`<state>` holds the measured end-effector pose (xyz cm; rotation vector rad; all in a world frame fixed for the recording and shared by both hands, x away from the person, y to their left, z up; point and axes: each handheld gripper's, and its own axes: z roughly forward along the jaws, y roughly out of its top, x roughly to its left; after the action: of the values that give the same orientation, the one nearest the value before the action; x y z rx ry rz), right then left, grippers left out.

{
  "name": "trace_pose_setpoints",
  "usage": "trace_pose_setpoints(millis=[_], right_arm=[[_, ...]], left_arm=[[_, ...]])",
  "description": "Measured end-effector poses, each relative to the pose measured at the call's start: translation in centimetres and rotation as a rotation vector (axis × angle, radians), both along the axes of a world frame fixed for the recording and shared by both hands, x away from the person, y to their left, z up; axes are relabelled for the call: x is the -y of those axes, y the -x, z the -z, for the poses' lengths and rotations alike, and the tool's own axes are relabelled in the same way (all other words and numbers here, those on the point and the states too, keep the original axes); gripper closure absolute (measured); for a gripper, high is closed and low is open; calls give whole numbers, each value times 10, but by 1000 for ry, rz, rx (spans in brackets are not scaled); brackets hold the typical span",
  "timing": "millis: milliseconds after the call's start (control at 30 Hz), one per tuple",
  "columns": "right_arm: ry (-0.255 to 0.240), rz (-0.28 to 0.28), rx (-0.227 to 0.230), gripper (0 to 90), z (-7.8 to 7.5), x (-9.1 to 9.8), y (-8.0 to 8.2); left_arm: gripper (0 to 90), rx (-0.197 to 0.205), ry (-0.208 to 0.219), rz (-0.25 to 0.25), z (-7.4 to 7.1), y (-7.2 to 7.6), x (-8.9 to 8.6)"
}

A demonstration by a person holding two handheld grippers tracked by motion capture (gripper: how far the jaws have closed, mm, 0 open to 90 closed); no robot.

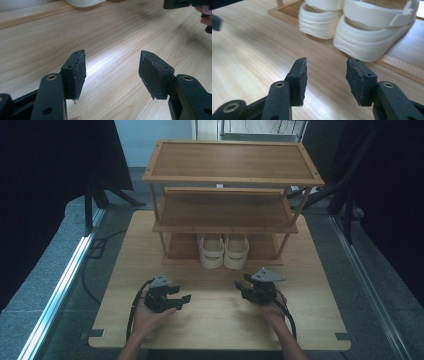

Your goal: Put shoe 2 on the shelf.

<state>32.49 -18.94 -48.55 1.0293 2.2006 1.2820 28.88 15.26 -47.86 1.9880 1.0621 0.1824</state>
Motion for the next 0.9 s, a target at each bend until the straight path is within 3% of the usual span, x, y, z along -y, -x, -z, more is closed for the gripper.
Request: trace_pose_setpoints(millis=[200, 367, 533, 700, 900], right_arm=[[-1, -46, 37, 485, -7, 14, 16], [-9, -34, 26, 462, -5, 38, 28], [-19, 12, 6, 445, 2, 68, 35], [-12, 93, -38, 432, 12, 98, 34], [-37, 121, -23, 433, 9, 104, 33]], left_arm=[[391, 15, 0, 19, -1, 3, 1], [391, 22, 1, 19, -1, 3, -1], [391, 28, 3, 7, -1, 2, -4], [390, 23, -5, 3, 1, 1, -4], [388, 20, -1, 9, 2, 0, -4]])
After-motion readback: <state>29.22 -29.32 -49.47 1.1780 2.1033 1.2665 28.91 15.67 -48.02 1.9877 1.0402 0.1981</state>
